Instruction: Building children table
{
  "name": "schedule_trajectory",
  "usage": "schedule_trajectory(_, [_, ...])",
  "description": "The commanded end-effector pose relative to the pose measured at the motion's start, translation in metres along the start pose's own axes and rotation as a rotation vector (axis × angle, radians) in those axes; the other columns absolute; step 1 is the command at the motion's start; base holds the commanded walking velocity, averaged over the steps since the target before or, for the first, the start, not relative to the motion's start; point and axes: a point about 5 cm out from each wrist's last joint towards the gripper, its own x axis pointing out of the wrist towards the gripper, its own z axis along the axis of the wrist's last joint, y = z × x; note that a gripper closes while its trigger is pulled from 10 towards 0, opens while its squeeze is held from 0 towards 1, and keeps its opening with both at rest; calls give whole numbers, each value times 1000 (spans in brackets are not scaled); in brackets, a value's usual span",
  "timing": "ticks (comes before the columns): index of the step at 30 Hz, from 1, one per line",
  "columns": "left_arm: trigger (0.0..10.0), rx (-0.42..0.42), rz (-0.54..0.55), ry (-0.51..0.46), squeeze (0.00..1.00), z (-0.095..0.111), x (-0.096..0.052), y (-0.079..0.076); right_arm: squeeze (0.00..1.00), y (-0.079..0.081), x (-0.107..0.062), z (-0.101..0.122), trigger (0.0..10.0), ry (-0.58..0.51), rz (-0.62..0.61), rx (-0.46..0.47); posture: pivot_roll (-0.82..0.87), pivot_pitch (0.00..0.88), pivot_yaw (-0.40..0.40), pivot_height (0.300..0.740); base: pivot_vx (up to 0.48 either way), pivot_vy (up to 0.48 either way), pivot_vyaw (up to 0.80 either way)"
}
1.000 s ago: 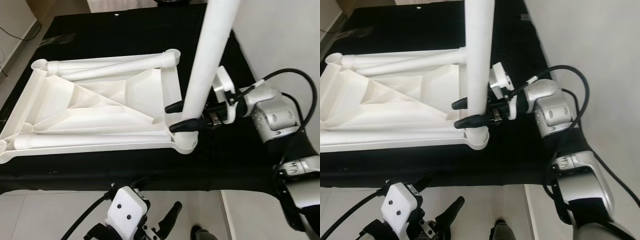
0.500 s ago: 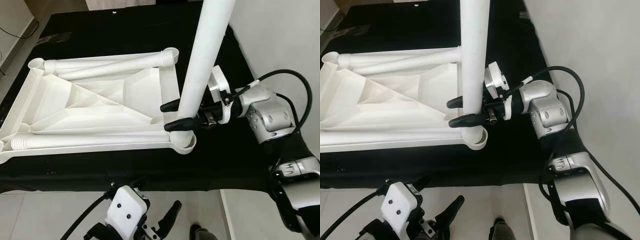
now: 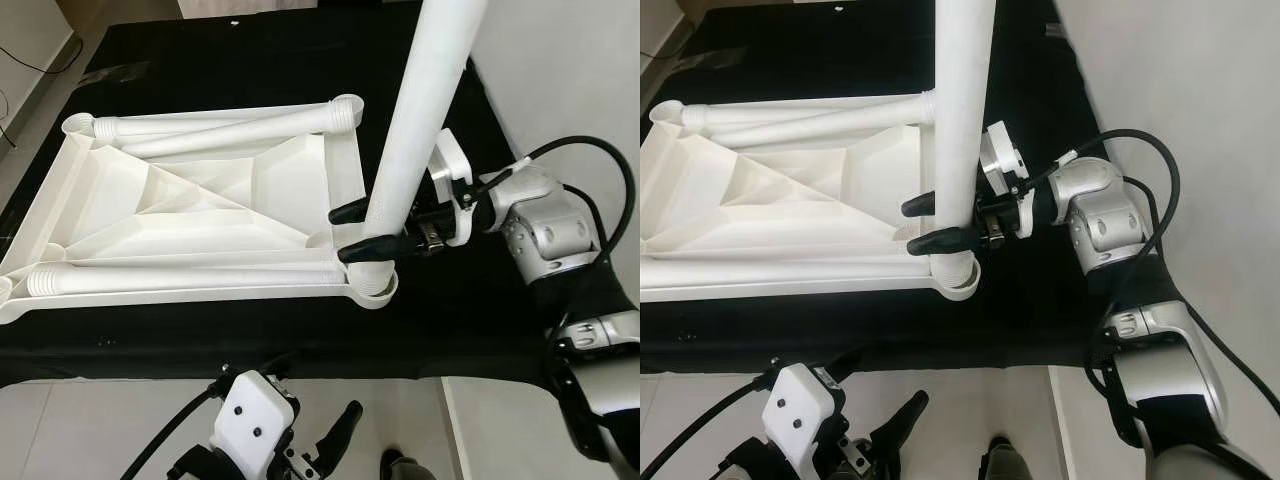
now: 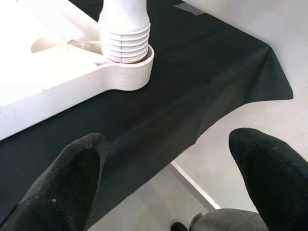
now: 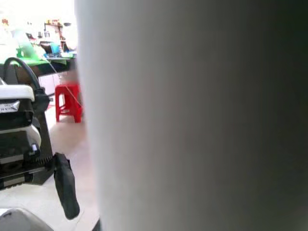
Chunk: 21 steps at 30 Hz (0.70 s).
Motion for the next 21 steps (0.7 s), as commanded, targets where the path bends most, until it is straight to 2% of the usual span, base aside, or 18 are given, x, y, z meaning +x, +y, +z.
schedule_trajectory(1, [10000,-3,-7,20,0,-1,-3,-1,0,7,0,-27,10000,85,14,109,92,314,43,740,0,0,0])
schedule_trajectory(11, [10000,-6,-12,23,0,-2,-3,-2,0,12,-1,-28,10000,80,52,126,89,305,44,740,0,0,0])
schedule_trajectory(14, [10000,-7,-14,24,0,-3,-3,-3,0,19,6,-29,10000,63,92,137,88,301,43,740,0,0,0])
schedule_trajectory(21, [10000,-8,-15,25,0,-3,-3,-3,0,22,12,-30,10000,44,114,145,89,298,42,740,0,0,0])
